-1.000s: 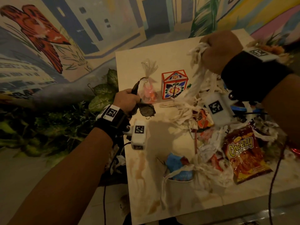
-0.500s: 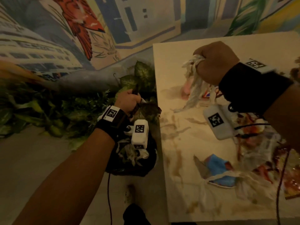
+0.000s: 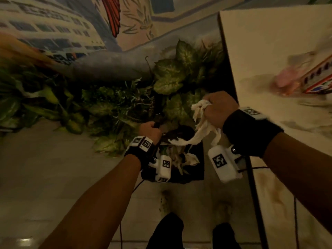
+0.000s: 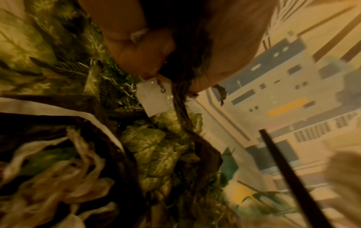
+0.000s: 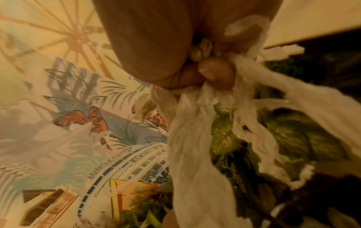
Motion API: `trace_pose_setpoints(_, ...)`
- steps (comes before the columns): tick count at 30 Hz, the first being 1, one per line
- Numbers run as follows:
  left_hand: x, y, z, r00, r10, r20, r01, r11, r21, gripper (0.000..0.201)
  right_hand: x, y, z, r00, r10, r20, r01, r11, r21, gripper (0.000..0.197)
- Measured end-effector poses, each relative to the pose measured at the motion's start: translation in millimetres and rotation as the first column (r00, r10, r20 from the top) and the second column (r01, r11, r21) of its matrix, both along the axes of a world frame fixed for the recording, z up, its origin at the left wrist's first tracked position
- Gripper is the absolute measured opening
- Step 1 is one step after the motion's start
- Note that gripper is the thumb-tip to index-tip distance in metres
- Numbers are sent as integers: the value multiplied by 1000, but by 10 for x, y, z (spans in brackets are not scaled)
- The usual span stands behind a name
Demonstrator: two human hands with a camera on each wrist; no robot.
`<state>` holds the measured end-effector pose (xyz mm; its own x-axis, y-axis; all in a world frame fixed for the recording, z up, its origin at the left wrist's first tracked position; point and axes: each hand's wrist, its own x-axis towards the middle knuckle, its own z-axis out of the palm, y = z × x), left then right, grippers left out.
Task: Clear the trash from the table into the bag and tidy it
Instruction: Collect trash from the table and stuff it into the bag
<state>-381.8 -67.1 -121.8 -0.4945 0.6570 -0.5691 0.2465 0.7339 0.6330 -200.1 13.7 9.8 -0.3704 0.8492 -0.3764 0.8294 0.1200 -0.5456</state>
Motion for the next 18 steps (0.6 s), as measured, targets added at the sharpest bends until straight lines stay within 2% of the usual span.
trace_pose_setpoints(1, -35, -16, -180, 1000, -17, -11, 17, 1000, -22, 29, -46, -23, -156, 1000, -20, 9, 20, 999, -40, 22)
trace_pose_setpoints(4, -88, -69, -649, 996, -85, -5, 84, 990, -117, 11, -185, -85, -607, 997, -66, 40, 70, 992, -108, 24)
trace_pose_setpoints(9, -100, -188, -1404, 988, -146, 53, 152, 980, -131, 27, -317, -177, -1265, 989, -135, 65, 144, 975, -167, 24)
trace_pose_setpoints(11, -81, -267, -1596, 971, -224, 76, 234, 960, -153, 38, -312, -212, -1512, 980, -181, 85, 195, 955, -223, 22)
trace_pose_setpoints(13, -80, -374, -1770, 956, -286, 60, 292, 940, -176, 40, -311, -244, -1766, 967, -244, 78, 257, 925, -281, 21)
trace_pose_setpoints(15, -93, -464, -1861, 954, -298, 44, 300, 933, -201, 26, -315, -282, -2007, 956, -285, 72, 292, 896, -333, 21)
trace_pose_setpoints(17, -139, -488, -1851, 968, -250, 34, 252, 949, -192, 3, -331, -329, -2219, 952, -296, 75, 303, 880, -365, 20)
trace_pose_setpoints(18, -178, -492, -1869, 977, -213, 26, 214, 957, -194, 13, -336, -355, -2315, 950, -303, 75, 309, 874, -375, 20)
